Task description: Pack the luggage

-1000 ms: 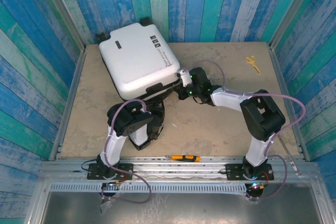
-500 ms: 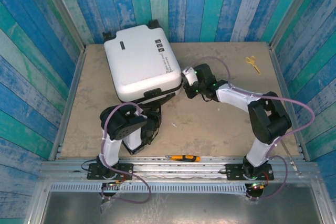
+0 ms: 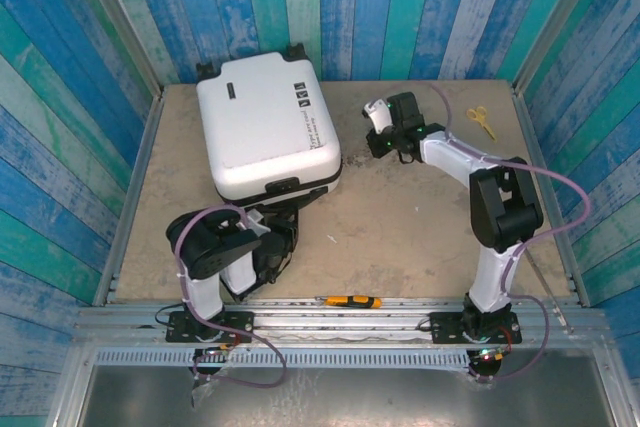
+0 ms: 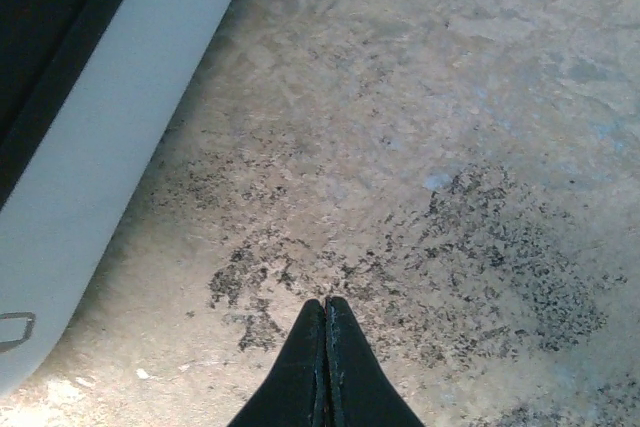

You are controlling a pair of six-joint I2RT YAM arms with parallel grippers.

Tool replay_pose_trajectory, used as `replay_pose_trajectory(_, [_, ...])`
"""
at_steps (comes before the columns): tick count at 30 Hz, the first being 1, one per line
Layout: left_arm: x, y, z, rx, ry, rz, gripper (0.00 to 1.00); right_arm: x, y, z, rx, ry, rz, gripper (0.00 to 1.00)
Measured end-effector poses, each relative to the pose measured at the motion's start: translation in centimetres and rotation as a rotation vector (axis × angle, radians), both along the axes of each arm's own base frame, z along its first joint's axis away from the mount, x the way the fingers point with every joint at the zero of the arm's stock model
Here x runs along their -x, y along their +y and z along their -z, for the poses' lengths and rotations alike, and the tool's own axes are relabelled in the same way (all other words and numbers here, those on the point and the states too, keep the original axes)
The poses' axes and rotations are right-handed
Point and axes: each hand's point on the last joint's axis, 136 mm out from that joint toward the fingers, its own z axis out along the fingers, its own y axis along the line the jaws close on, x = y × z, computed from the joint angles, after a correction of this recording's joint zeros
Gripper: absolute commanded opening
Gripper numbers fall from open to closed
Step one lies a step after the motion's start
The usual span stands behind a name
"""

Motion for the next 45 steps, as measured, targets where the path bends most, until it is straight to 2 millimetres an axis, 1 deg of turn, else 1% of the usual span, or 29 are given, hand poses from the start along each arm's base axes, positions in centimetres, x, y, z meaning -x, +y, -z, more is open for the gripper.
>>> replay_pose_trajectory(1, [-0.1,0.0,0.0,-0.009,0.0,0.0,0.0,0.1,0.0,-0.1,-0.002,0.002,0.001,0.05])
replay_pose_trajectory(3, [-0.2,0.0,0.0,-0.019,0.003,-0.003,0.0,0.7,-0.2,0.0,-0.007,0.012,0.008,0.18])
replay_pose_trajectory(4, [-0.2,0.1,0.0,-0.023,0.004,-0.004,0.0,1.4,-0.4,0.1,-0.009,0.021,0.011,0.25])
replay_pose_trajectory(5, [-0.2,0.1,0.0,-0.025,0.006,-0.003,0.0,2.2,-0.7,0.1,-0.014,0.028,0.015,0.33])
replay_pose_trajectory(7, [-0.2,0.1,0.0,-0.027,0.008,0.0,0.0,4.2,-1.4,-0.1,-0.029,0.042,0.02,0.42])
replay_pose_trajectory(8, [-0.2,0.1,0.0,-0.028,0.009,0.0,0.0,5.3,-1.7,-0.4,-0.044,0.046,0.016,0.46])
replay_pose_trajectory(10, [-0.2,0.1,0.0,-0.029,0.009,0.003,0.0,7.2,-1.8,-1.1,-0.079,0.045,-0.009,0.51])
replay_pose_trajectory(13, [-0.2,0.1,0.1,-0.031,0.01,0.008,0.0,9.0,-1.2,-2.0,-0.14,0.035,-0.062,0.57])
replay_pose_trajectory(15, [-0.2,0.0,0.1,-0.031,0.011,0.011,0.0,9.6,-0.6,-1.9,-0.165,0.039,-0.094,0.6])
replay_pose_trajectory(22, [-0.1,0.0,0.1,-0.028,0.014,0.019,0.0,10.4,1.1,0.4,-0.174,0.085,-0.176,0.65])
replay_pose_trajectory(25, [-0.1,0.0,0.0,-0.029,0.016,0.023,0.0,10.5,1.9,1.3,-0.167,0.09,-0.21,0.67])
replay_pose_trajectory(31, [0.1,0.1,0.0,-0.045,0.027,0.034,0.0,10.0,3.5,3.0,-0.115,0.08,-0.265,0.71])
replay_pose_trajectory(34, [0.2,0.1,0.0,-0.055,0.034,0.041,0.0,9.9,4.2,3.2,-0.091,0.061,-0.283,0.71])
replay_pose_trajectory(39, [0.3,0.1,0.0,-0.064,0.042,0.048,0.0,8.9,5.0,2.2,-0.071,-0.001,-0.283,0.7])
replay_pose_trajectory(45, [0.3,0.1,0.1,-0.073,0.045,0.053,0.0,7.7,4.9,1.8,-0.058,-0.057,-0.253,0.63])
